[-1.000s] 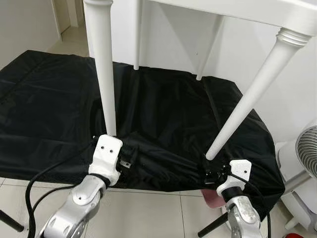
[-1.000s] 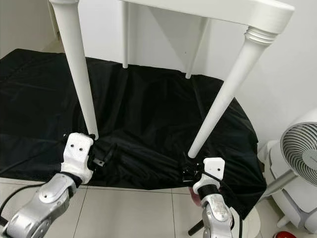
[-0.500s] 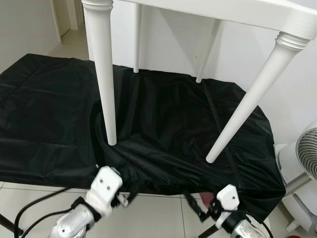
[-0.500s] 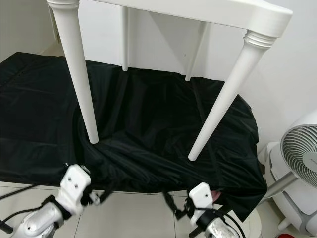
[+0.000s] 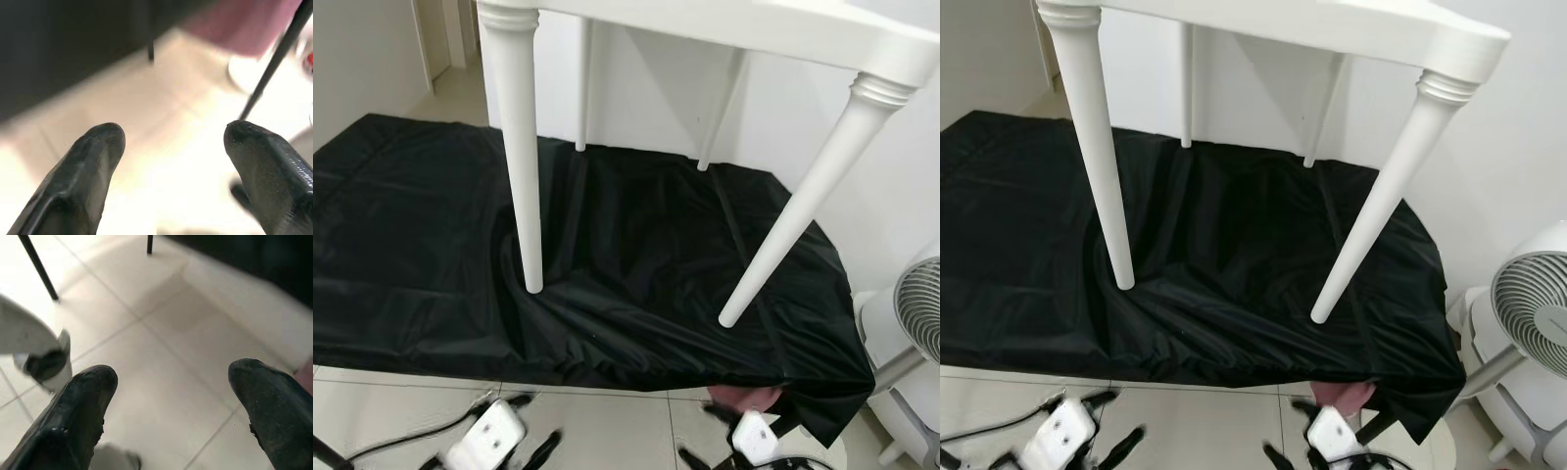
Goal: Building children table
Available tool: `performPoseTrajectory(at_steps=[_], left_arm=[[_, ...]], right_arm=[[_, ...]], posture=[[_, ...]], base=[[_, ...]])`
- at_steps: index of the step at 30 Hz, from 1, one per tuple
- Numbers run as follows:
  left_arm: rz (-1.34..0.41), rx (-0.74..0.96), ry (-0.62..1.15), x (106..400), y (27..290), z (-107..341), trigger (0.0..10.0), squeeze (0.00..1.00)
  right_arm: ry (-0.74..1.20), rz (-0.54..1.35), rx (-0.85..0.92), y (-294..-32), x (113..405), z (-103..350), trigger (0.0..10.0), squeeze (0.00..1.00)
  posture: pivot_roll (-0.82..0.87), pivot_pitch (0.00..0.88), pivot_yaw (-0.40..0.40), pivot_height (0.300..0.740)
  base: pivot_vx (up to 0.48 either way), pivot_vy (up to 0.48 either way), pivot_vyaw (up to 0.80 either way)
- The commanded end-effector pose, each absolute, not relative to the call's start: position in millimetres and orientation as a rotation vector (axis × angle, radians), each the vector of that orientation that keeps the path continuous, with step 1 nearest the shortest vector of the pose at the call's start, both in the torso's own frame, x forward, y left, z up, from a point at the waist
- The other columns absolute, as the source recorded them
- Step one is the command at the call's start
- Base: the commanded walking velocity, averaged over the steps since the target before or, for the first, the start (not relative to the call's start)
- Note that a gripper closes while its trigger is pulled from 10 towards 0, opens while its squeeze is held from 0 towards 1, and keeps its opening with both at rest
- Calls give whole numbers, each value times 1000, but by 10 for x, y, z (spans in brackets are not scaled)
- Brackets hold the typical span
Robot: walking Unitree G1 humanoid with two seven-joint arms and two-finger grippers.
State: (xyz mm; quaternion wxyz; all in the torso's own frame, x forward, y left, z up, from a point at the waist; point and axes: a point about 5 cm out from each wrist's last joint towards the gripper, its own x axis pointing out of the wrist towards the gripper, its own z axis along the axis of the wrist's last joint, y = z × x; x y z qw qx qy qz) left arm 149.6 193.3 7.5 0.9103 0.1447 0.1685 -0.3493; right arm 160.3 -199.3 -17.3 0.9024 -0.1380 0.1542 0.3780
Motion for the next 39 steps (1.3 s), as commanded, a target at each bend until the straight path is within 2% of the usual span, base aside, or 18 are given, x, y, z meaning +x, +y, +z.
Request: performPoseTrajectory(at_steps=[1,8,10,13,14,15,17,18,29,39], left_arm=[[-748,286,355,1493,1901,30,10000,0],[-710,255,420,1433,1922,-116,10000,0],[-544,184,592,1361,1999,-454,10000,0],[-544,184,592,1361,1999,-454,10000,0],[-361,142,762,1305,2076,-712,10000,0],[-281,144,820,1302,2121,-780,10000,0],[-281,144,820,1302,2121,-780,10000,0],[-177,142,906,1303,2179,-865,10000,0],[-106,153,984,1471,2163,-902,10000,0],[-162,143,1006,1558,1947,-927,10000,0]], right_arm=[[341,756,-292,-2030,1608,-209,10000,0],[422,676,-262,-2088,1553,-336,10000,0],[595,459,-202,-2166,1471,-579,10000,0],[595,459,-202,-2166,1471,-579,10000,0],[743,227,-126,-2228,1430,-747,10000,0],[781,131,-84,-2250,1421,-787,10000,0],[781,131,-84,-2250,1421,-787,10000,0],[847,16,-22,-2257,1386,-855,10000,0],[939,0,-27,-2054,1377,-952,10000,0],[970,73,-74,-1801,1430,-984,10000,0]], posture=[[26,1,-98,740],[27,0,-100,740],[20,0,-91,740],[20,0,-91,740],[10,0,-73,740],[8,0,-67,740],[8,0,-67,740],[0,0,-49,740],[-15,0,-9,740],[-18,0,38,740]], base=[[0,0,0],[0,0,0],[0,0,0],[0,0,0],[0,0,0],[0,0,0],[0,0,0],[0,0,0],[0,0,0],[0,0,0]])
